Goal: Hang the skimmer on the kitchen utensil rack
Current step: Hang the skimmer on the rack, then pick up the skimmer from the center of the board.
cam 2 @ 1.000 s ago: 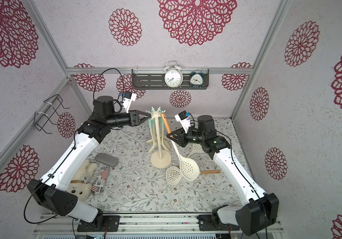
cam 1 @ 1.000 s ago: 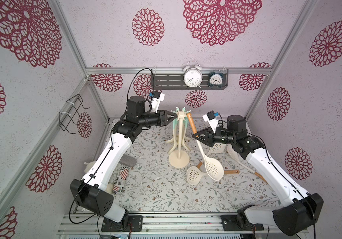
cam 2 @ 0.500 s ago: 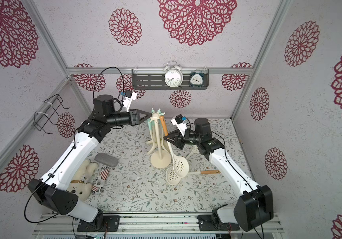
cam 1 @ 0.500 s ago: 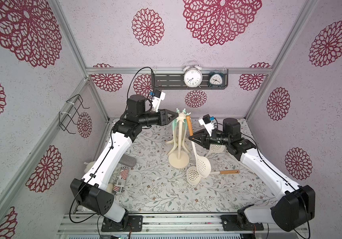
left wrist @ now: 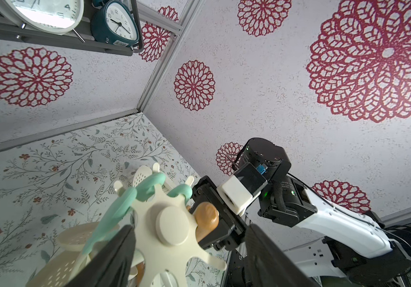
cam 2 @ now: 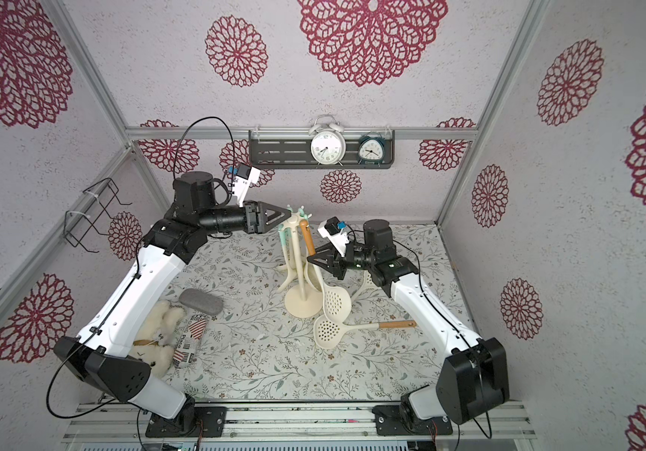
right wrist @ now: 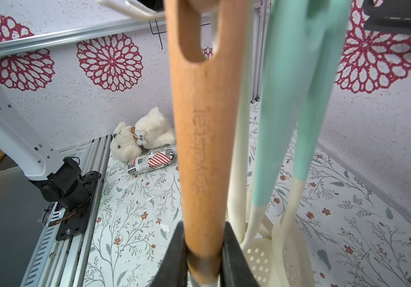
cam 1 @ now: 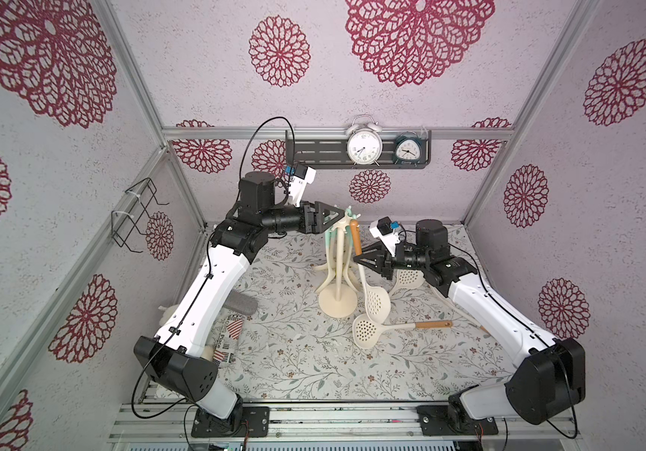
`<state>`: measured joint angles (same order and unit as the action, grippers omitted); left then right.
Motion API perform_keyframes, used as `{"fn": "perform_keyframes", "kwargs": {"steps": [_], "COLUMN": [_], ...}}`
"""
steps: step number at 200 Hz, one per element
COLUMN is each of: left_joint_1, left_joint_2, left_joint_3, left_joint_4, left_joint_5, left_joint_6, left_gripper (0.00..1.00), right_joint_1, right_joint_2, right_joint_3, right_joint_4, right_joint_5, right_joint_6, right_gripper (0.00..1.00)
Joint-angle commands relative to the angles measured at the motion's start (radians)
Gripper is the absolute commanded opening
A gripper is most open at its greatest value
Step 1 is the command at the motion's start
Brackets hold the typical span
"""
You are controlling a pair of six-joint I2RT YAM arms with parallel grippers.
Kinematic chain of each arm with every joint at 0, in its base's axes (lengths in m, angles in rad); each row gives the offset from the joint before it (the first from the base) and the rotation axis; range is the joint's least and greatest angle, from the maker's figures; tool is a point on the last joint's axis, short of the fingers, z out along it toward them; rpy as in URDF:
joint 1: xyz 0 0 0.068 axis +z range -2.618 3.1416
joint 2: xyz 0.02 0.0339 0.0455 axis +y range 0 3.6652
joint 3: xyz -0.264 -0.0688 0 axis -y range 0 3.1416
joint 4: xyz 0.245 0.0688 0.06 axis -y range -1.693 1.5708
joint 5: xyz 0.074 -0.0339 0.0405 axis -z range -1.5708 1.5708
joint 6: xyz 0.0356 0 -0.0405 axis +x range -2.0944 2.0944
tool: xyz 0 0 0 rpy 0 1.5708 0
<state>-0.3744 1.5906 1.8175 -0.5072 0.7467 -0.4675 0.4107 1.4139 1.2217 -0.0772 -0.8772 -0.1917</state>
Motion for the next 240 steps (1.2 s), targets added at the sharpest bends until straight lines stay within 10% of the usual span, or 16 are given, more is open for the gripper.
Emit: {"fn": "perform_keyframes", "kwargs": {"steps": [1,69,140,186,240], "left_joint_1": [0.004,0.025,0.029,0.025,-0.173], "left_joint_2": [0.010,-0.117,-0.403,-0.617,-0.728], "left_joint_3": [0.017,-0.057,-0.319,-0.663,-0.961], "left_joint_4": [-0.041,-0.091,-0.183,-0.152,-0.035], "left_joint_5": [-0.037,-0.220,-0.547,-0.678,-0.879], "left_joint_6": [0.032,0.078,0.096,-0.031,-0.161], "left_gripper": [0.75,0.97,0.97,0.97,0.97], "right_joint_1": [0.006,-0.024,-0.033,-0.059,-0.121], "right_joint_2": [0.000,-0.154,-0.395,-0.497,-0.452], "right_joint_3": [-0.027,-0.091,-0.392,-0.572,-0.651], "right_joint_4": [-0.085,0.061,0.040,-0.104,-0.085], "right_joint_5": [0.039,0.107,0.619,0.749,0.751], "right_joint_6": [-0.008,0.125,0.464,0.739,0.659], "right_gripper": [0.07,0.56,0.99,0.99,0.94]}}
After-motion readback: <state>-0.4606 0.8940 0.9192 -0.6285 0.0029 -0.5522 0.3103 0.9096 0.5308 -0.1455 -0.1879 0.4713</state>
